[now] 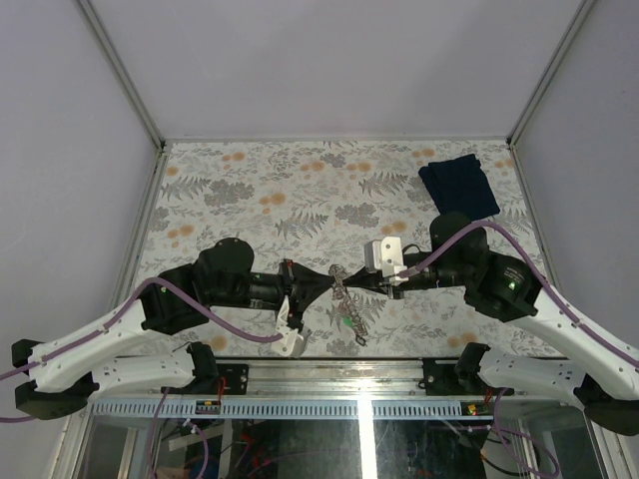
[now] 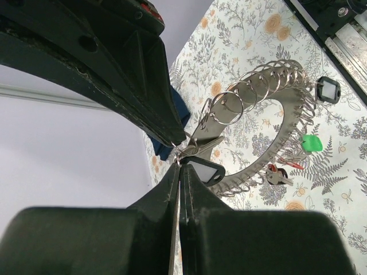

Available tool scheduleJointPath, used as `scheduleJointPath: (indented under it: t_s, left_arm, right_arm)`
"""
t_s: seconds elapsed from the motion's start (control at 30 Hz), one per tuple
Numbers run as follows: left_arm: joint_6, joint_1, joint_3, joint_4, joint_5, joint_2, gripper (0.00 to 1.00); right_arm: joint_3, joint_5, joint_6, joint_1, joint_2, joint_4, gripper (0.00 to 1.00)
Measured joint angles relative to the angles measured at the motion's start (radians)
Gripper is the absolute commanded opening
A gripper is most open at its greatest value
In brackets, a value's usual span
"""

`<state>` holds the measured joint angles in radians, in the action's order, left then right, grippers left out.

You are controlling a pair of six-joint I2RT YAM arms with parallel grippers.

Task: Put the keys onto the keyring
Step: Insert the key onto the keyring.

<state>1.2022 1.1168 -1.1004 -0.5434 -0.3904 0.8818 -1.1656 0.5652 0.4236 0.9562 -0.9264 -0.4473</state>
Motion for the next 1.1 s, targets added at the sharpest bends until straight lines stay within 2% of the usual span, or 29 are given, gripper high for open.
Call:
scheduleJointPath:
  t_s: [0.47, 1.1]
  left_arm:
    - [-0.029, 0.002, 0.0, 0.022, 0.01, -0.009, 0.0]
    - [-0.095, 0.002, 0.008, 0.024, 0.05, -0.035, 0.0]
  right_arm:
    - [0.071, -0.018, -0.061, 0.0, 0.06, 0.1, 0.0]
    - [0.092, -0.021, -0.053, -0.008, 0.071, 0.082, 0.0]
